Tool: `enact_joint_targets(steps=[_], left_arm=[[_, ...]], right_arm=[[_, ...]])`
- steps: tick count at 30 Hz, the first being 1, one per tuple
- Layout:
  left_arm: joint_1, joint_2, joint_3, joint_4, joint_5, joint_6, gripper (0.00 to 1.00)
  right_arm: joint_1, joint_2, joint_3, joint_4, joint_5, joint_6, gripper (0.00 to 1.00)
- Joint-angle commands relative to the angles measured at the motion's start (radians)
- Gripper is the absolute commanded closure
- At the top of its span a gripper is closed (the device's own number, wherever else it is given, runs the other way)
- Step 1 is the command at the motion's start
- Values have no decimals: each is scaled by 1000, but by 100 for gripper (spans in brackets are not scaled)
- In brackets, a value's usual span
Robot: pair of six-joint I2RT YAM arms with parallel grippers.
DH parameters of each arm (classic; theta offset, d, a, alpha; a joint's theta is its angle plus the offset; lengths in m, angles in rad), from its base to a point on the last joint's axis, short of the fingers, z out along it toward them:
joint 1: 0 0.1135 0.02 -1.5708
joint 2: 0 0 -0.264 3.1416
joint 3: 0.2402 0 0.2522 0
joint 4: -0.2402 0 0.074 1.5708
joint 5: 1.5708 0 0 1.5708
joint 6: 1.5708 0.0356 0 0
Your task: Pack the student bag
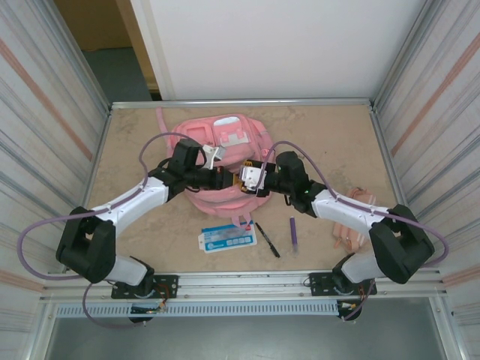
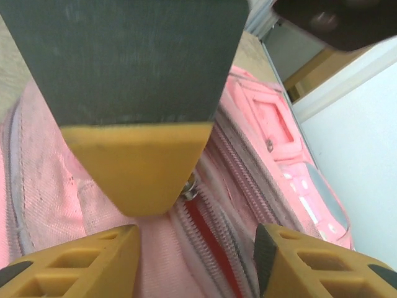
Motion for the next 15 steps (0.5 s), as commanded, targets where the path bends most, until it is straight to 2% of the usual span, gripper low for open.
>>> enact_joint_targets(steps=[1,8,9,11,13,15], left_arm=[[-1,-34,30,94,126,12,100],[-10,-36,43,46,137,75,100],[-10,-39,37,46,130,76,100],[-4,-40,37,30,115,90,100],[11,-49,38,-6,85,97,100],[44,-72,20,-26,34,78,100]], right_arm=[[3,56,47,-22,67,-30,49],[62,106,102,-71,220,-113,55],[72,110,108,-83,250,-135,60],[82,99,102,-90,268,-159,79],[68,73,81,-79,220,-148,90],[46,51,68,-76,190,-133,95]])
